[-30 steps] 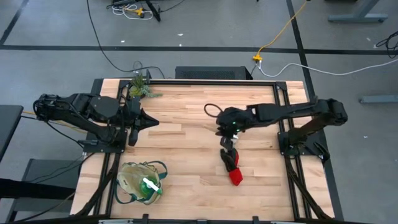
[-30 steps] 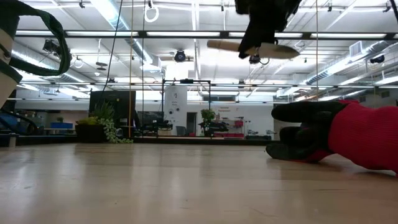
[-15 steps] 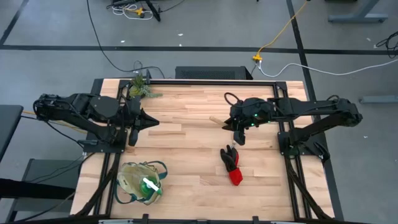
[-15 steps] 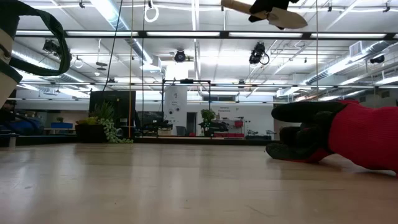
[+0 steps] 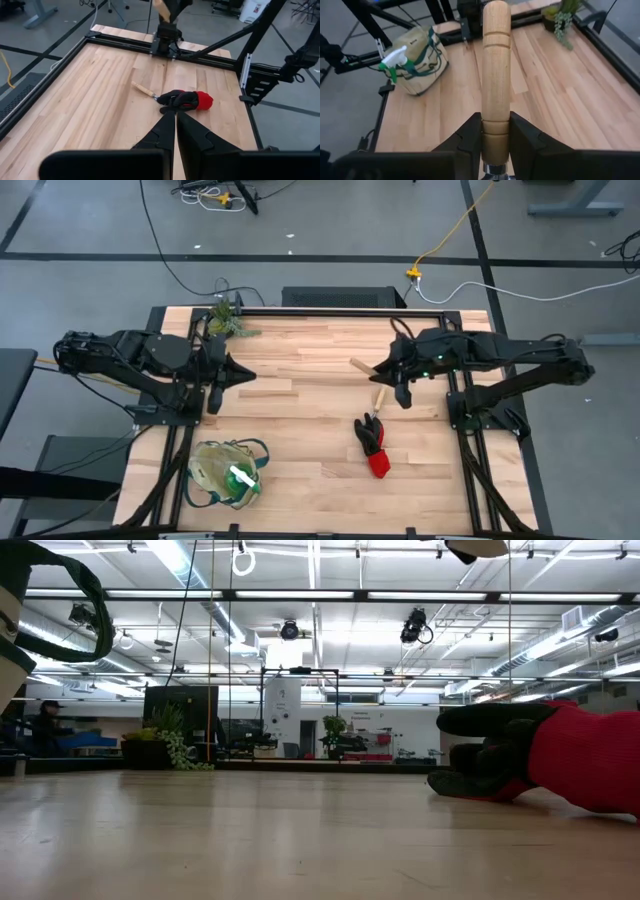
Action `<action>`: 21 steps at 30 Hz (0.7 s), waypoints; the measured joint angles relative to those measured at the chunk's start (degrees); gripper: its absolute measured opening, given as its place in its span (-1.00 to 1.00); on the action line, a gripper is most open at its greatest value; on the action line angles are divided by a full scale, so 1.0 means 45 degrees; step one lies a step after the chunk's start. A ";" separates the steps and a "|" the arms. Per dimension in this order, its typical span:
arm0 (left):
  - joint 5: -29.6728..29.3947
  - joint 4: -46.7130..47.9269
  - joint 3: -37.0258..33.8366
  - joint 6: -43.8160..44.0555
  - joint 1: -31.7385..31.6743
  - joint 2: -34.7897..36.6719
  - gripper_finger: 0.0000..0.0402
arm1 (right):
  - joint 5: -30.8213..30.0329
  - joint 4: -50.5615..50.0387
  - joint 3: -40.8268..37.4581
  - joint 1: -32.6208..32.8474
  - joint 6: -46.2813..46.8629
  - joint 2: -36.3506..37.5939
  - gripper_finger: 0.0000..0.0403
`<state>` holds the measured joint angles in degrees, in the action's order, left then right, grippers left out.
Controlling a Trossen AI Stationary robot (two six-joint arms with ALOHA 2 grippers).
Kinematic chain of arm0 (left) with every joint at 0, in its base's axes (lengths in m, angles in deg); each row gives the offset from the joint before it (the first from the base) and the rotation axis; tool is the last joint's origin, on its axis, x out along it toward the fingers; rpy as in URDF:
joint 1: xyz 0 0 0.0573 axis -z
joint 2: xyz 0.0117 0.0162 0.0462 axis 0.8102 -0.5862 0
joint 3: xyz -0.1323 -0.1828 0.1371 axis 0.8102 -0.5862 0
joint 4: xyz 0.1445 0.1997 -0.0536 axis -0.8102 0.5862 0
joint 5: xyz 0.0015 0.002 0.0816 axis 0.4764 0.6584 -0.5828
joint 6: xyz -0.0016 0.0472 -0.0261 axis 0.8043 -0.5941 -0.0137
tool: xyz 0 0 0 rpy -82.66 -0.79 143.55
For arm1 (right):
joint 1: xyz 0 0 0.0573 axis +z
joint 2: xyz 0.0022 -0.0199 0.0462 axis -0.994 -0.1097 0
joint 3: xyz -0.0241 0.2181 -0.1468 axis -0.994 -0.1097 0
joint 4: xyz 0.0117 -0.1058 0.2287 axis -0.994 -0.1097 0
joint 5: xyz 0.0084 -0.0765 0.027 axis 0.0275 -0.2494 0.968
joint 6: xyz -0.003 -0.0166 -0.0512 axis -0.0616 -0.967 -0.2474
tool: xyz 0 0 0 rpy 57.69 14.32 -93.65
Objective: Pick & Place Garden tools in Gardening bag
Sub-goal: Put the brown trowel into the white gardening bag
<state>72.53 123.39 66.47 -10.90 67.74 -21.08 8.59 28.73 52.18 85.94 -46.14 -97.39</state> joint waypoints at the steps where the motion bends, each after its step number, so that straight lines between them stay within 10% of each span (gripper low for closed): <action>1: -0.0068 0.0000 0.0000 -0.0002 0.0000 0.0000 -0.87 | -0.0030 0.0038 -0.0002 0.0000 -0.0036 0.0073 -0.61; 21: -0.0343 -0.0559 0.0000 -0.0024 -0.0005 -0.0005 -0.87 | -0.0391 0.4912 -0.0004 0.0000 -0.2017 0.0325 -0.61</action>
<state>70.99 120.87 66.47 -11.01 67.72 -21.10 6.83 50.84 52.16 85.94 -55.21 -95.93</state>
